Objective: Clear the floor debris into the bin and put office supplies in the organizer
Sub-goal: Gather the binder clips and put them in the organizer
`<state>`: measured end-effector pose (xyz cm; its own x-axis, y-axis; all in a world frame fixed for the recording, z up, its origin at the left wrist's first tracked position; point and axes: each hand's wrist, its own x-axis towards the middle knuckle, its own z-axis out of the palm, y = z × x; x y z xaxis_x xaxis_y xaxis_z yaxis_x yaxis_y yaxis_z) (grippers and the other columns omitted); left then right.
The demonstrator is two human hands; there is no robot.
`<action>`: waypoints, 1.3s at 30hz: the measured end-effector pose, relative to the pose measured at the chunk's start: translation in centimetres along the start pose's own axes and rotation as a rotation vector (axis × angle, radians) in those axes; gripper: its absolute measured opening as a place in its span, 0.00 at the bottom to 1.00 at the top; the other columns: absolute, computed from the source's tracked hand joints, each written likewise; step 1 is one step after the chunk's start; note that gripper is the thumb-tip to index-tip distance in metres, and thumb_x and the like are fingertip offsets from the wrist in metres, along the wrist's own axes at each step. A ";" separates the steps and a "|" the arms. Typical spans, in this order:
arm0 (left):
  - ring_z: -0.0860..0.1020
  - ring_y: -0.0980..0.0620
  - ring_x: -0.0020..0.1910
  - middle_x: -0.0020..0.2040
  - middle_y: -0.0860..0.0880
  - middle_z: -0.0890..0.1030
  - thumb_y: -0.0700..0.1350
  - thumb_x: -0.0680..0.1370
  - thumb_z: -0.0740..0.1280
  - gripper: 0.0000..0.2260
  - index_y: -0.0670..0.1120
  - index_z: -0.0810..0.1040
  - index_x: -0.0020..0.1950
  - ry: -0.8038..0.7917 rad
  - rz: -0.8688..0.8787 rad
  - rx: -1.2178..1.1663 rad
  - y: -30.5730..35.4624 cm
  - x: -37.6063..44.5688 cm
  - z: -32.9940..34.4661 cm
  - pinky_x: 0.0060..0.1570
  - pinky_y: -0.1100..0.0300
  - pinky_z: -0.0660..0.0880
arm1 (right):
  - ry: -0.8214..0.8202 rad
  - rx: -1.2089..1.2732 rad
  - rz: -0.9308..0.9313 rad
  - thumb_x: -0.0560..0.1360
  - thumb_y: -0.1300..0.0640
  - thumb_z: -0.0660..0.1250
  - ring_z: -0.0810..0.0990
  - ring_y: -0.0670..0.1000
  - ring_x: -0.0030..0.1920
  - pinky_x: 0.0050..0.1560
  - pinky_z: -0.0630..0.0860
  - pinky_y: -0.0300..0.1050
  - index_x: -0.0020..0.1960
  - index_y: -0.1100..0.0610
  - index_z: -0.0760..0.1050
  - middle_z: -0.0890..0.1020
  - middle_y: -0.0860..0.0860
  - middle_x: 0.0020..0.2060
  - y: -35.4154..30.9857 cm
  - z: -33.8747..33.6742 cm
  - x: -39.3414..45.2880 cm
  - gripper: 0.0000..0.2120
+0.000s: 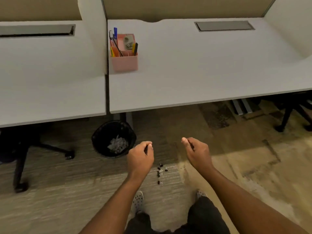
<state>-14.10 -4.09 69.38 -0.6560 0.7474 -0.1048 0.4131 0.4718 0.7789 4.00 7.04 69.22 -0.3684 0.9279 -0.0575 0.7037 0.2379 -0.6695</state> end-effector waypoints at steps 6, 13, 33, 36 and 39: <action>0.78 0.60 0.34 0.36 0.57 0.81 0.46 0.78 0.65 0.06 0.50 0.82 0.47 -0.089 -0.195 0.056 -7.0 -6.3 12.0 0.36 0.60 0.76 | -0.218 -0.023 0.060 0.79 0.46 0.59 0.73 0.40 0.30 0.29 0.64 0.33 0.38 0.49 0.74 0.75 0.43 0.28 12.9 5.3 -2.8 0.14; 0.80 0.53 0.37 0.40 0.50 0.85 0.43 0.78 0.66 0.07 0.47 0.83 0.52 -0.180 -0.436 0.147 -16.6 -10.5 28.6 0.37 0.63 0.72 | -0.471 -0.024 0.117 0.78 0.50 0.63 0.79 0.41 0.36 0.37 0.74 0.38 0.50 0.50 0.80 0.84 0.45 0.42 29.8 15.8 -3.7 0.08; 0.69 0.44 0.62 0.66 0.42 0.69 0.36 0.74 0.68 0.23 0.45 0.71 0.68 -0.629 0.034 0.756 -51.5 -3.4 54.2 0.55 0.49 0.77 | -0.485 -0.196 0.106 0.78 0.56 0.65 0.74 0.49 0.49 0.48 0.75 0.39 0.67 0.58 0.63 0.70 0.56 0.61 55.2 50.8 -0.4 0.21; 0.69 0.43 0.62 0.66 0.41 0.69 0.34 0.74 0.68 0.22 0.45 0.71 0.67 -0.644 0.084 0.756 -53.2 -3.1 55.3 0.55 0.50 0.77 | -0.340 -0.215 0.084 0.78 0.54 0.66 0.74 0.51 0.52 0.53 0.76 0.41 0.65 0.60 0.66 0.70 0.58 0.59 55.3 52.7 1.6 0.19; 0.70 0.44 0.59 0.63 0.42 0.71 0.33 0.74 0.67 0.19 0.43 0.74 0.64 -0.621 0.169 0.716 -54.1 -3.2 55.6 0.50 0.54 0.76 | -0.320 -0.249 0.109 0.77 0.51 0.66 0.71 0.49 0.51 0.52 0.75 0.40 0.62 0.59 0.69 0.70 0.57 0.58 55.7 53.8 3.0 0.18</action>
<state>0.79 -5.95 -6.81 -0.1858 0.8487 -0.4951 0.8942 0.3550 0.2729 9.44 7.63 -8.05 -0.4258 0.8250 -0.3715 0.8601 0.2416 -0.4493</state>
